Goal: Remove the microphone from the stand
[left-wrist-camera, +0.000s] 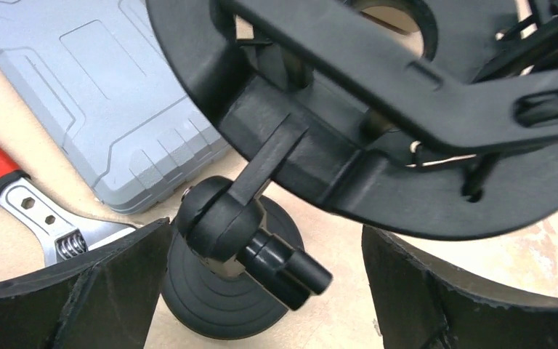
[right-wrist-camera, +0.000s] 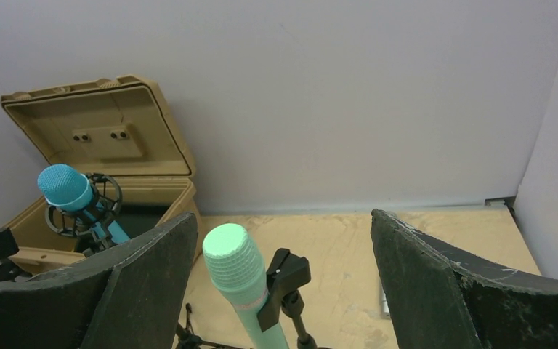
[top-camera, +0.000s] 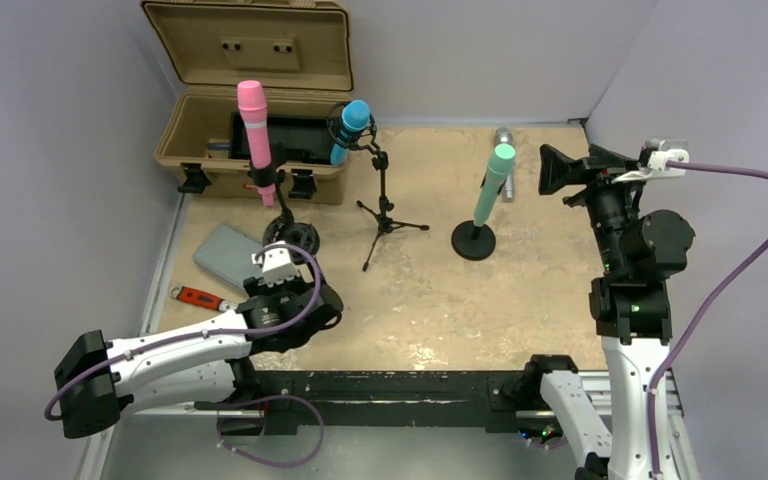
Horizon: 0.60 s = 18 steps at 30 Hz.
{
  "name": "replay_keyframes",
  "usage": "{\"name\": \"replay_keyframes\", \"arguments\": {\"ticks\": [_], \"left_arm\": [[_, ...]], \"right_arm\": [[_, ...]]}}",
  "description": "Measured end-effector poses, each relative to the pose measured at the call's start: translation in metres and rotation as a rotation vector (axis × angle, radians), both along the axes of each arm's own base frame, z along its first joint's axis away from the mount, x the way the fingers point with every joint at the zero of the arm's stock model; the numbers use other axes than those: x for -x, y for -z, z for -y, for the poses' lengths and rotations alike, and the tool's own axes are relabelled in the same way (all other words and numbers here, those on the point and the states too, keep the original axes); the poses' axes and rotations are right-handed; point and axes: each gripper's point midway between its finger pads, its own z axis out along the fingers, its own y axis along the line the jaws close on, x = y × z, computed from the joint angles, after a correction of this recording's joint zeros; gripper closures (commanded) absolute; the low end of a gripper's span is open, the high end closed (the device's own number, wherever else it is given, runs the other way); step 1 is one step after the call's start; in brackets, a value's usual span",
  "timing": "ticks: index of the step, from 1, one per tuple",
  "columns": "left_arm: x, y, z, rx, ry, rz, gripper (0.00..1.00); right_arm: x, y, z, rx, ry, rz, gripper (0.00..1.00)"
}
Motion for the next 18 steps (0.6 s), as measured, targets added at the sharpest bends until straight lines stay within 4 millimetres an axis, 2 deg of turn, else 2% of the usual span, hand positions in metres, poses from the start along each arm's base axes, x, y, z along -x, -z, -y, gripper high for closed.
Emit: {"name": "replay_keyframes", "arguments": {"ticks": [5,12,18], "left_arm": [[0.005,-0.016,0.004,0.017,0.031,-0.04,0.0],[0.02,-0.065,0.004,0.218,0.172,0.023,0.0],[0.039,-0.103,0.009,0.341,0.391,0.123,0.0]], "right_arm": [[0.0,0.0,0.0,0.0,0.0,0.0,0.13],[-0.004,0.003,-0.001,0.001,-0.006,-0.013,0.13],[-0.007,0.009,-0.008,0.009,-0.045,-0.033,0.12]]}}
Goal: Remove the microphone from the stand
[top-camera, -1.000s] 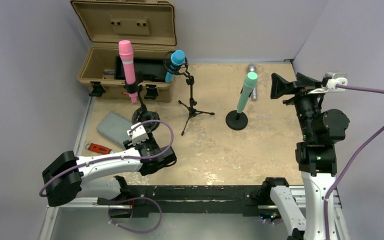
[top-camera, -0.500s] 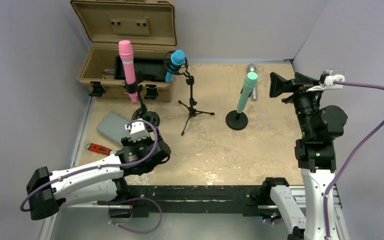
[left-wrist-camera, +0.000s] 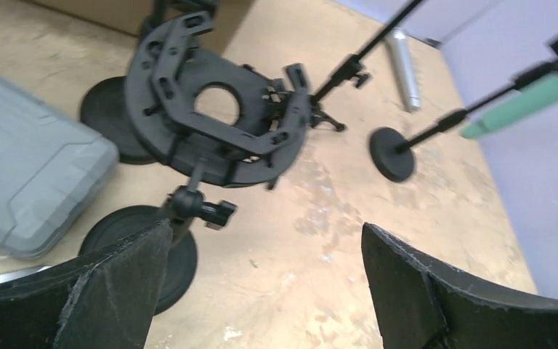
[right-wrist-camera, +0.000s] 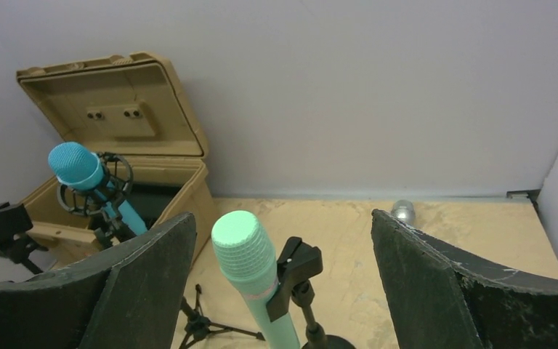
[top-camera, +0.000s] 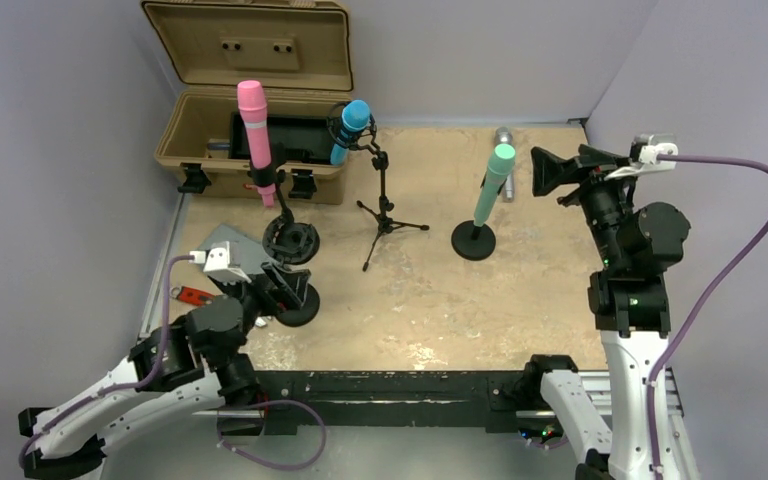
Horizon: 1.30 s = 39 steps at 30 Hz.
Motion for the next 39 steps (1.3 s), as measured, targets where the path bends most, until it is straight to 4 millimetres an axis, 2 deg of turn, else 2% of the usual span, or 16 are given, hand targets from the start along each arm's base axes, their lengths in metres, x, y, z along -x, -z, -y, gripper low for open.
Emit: {"name": "replay_keyframes", "arguments": {"ticks": [4,7,10,14,16,18,21,25,28,30,35,38,39], "left_arm": [[0.012,-0.027,0.011,0.012,0.168,0.104,0.0],[0.022,-0.053,0.021,-0.011,0.286,0.179,0.0],[0.03,-0.098,0.032,-0.028,0.396,0.277,0.0],[0.035,-0.164,0.051,-0.04,0.503,0.419,0.0],[0.035,-0.187,0.064,-0.058,0.545,0.47,0.0],[0.032,-0.205,0.081,-0.084,0.589,0.509,0.0],[0.028,-0.223,0.109,-0.121,0.661,0.547,0.0],[0.025,-0.234,0.142,-0.157,0.747,0.584,0.0],[0.024,-0.224,0.159,-0.195,0.811,0.571,0.0],[0.026,-0.216,0.163,-0.206,0.839,0.563,0.0],[0.032,-0.197,0.157,-0.227,0.859,0.562,0.0],[0.034,-0.193,0.156,-0.232,0.869,0.565,0.0],[0.035,-0.193,0.156,-0.231,0.876,0.567,0.0]], "right_arm": [[-0.008,0.01,-0.01,0.01,-0.059,-0.053,0.12],[-0.023,0.021,-0.015,0.013,-0.086,-0.126,0.12],[-0.037,0.036,-0.027,0.006,-0.098,-0.209,0.13],[-0.047,0.057,-0.07,0.009,-0.129,-0.339,0.13],[-0.052,0.063,-0.085,0.012,-0.114,-0.381,0.13],[-0.056,0.073,-0.089,0.018,-0.072,-0.417,0.14],[-0.06,0.088,-0.081,0.031,0.013,-0.464,0.16],[-0.06,0.092,-0.074,0.045,0.091,-0.488,0.21],[-0.056,0.094,-0.072,0.058,0.131,-0.494,0.32],[-0.054,0.095,-0.07,0.064,0.148,-0.497,0.41],[-0.05,0.094,-0.071,0.091,0.138,-0.489,0.71],[-0.045,0.092,-0.073,0.14,0.093,-0.479,0.95],[-0.042,0.092,-0.077,0.162,0.058,-0.477,1.0]]}}
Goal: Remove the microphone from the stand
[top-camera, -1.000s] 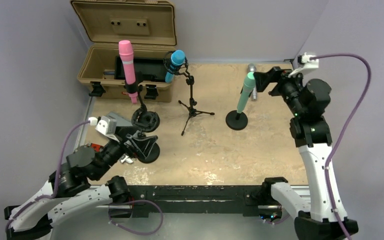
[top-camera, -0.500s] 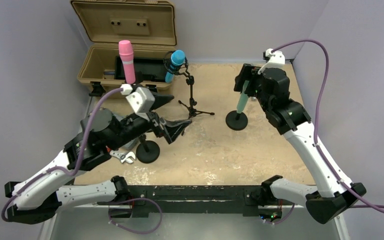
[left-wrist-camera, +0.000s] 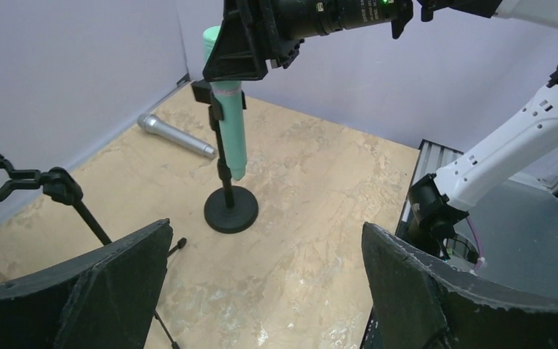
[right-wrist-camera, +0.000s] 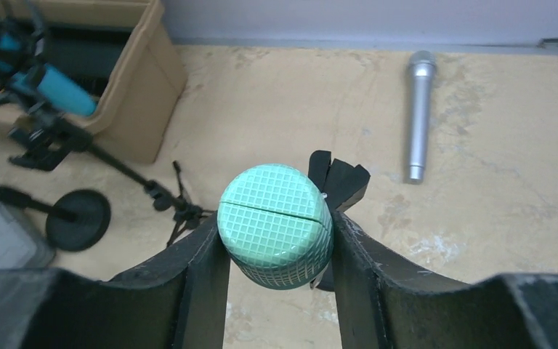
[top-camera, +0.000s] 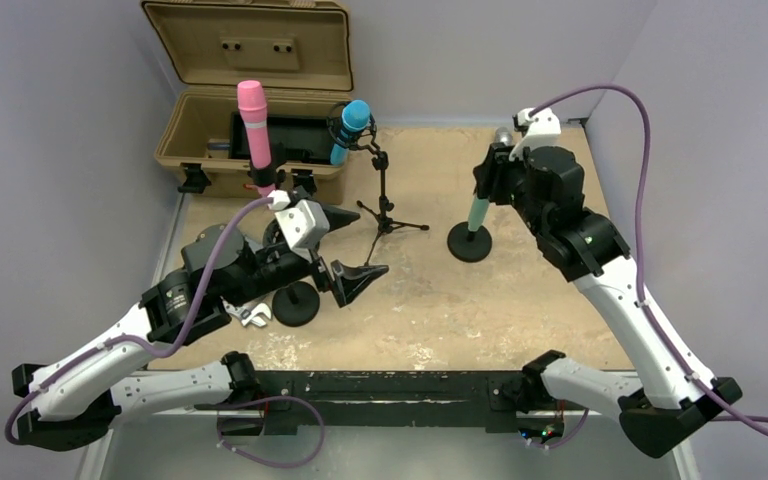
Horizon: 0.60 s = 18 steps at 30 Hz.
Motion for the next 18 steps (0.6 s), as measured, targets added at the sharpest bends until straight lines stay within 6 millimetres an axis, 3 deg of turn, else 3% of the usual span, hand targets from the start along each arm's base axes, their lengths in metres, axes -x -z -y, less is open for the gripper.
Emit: {"name": "replay_keyframes", "arguments": {"ticks": [9,18], "left_arm": [[0.018,0.009,0.014,-0.03,0.133,0.006,0.0],[0.0,0.037,0.015,-0.088,0.092,0.015,0.0]], "right_arm": [[0.046,-0.001,-0.057,0.069,-0.495,0.015,1.0],[0.101,0.0,-0.113,0.119,-1.015,0.148,1.0]]}}
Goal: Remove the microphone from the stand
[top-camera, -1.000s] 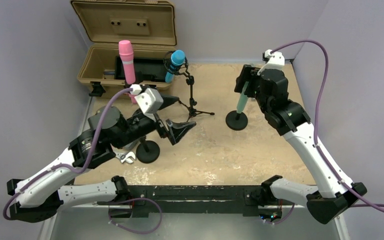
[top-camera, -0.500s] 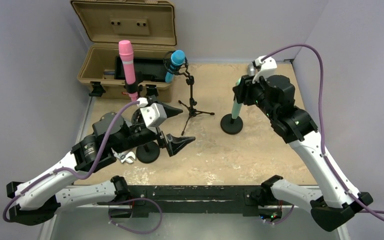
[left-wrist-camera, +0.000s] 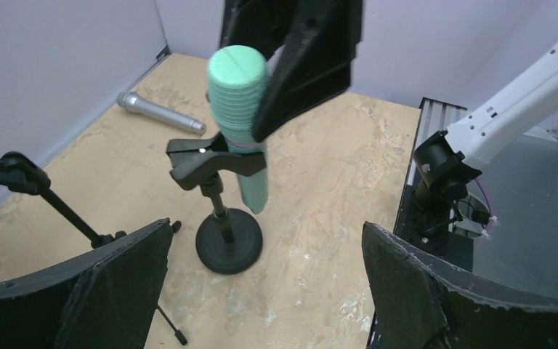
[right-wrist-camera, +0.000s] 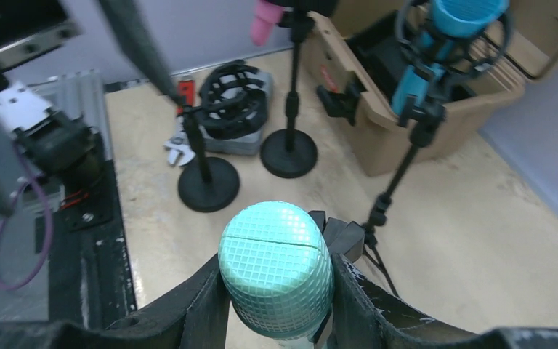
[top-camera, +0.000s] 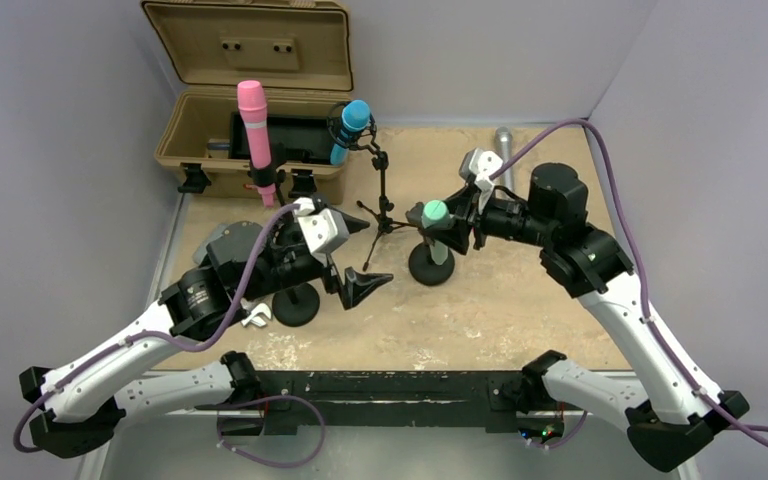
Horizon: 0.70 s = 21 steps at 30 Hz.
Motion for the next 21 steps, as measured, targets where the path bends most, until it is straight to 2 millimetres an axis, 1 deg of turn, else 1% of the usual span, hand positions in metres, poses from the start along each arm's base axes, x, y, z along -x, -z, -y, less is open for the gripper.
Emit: {"name": "replay_keyframes", "arguments": {"ticks": [2,5,9,12,16,18,21], "left_arm": [[-0.01,0.004,-0.003,-0.003,-0.021,-0.016,0.0],[-0.022,0.006,-0.003,0.001,-0.026,-0.031,0.0],[-0.019,0.012,0.001,-0.014,0.013,-0.048,0.0],[-0.016,0.008,-0.001,-0.004,0.031,-0.042,0.0],[-0.019,0.006,-0.005,0.003,0.032,-0.038,0.0],[-0.025,0.008,-0.007,0.0,0.03,-0.048,0.0],[-0.039,0.014,-0.011,-0.004,0.023,-0.079,0.0]], "right_arm": [[0.009,0.0,-0.009,-0.006,-0.082,0.012,1.0],[0.016,0.001,-0.022,-0.018,-0.181,0.012,1.0],[0.025,0.0,-0.038,-0.035,-0.3,0.001,1.0],[0.03,0.0,-0.049,-0.046,-0.38,-0.003,1.0],[0.03,0.001,-0.059,-0.045,-0.435,0.009,1.0],[0.028,0.003,-0.061,-0.04,-0.44,0.017,1.0],[0.027,0.003,-0.061,-0.038,-0.429,0.02,1.0]]}}
